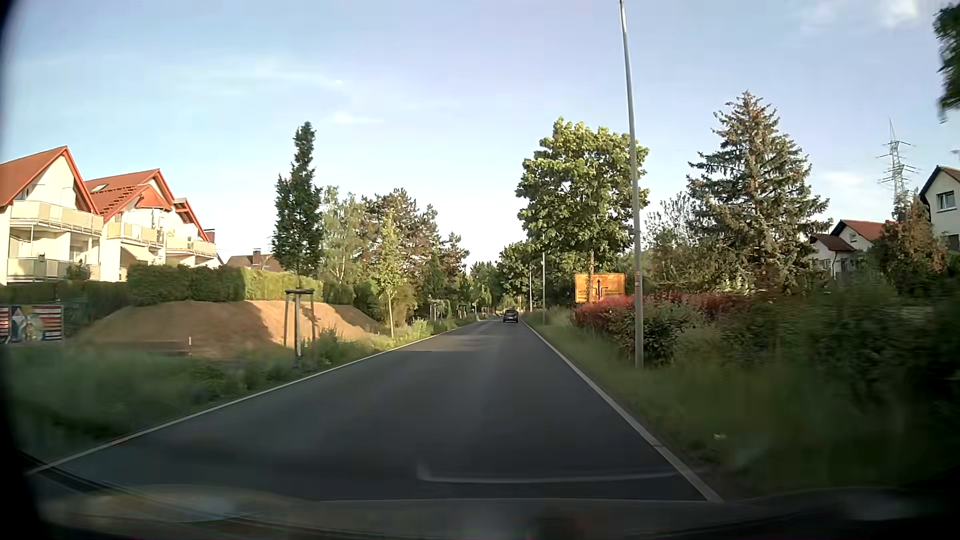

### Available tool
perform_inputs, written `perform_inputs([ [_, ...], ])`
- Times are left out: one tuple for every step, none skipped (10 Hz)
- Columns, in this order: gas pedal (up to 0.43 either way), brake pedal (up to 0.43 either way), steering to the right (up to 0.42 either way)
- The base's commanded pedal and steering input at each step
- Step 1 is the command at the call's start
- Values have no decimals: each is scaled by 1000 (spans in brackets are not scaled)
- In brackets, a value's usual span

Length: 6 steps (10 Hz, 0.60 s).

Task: Follow the waypoints while adhering to traffic rules and regulations

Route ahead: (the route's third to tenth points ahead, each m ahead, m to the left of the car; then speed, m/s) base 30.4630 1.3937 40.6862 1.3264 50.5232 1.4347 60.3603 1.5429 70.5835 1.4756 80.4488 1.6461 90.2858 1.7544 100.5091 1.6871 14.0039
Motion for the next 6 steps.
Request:
perform_inputs([
  [87, 30, 0],
  [87, 30, 0],
  [87, 30, 0],
  [87, 30, 0],
  [87, 30, 0],
  [87, 30, 0],
])
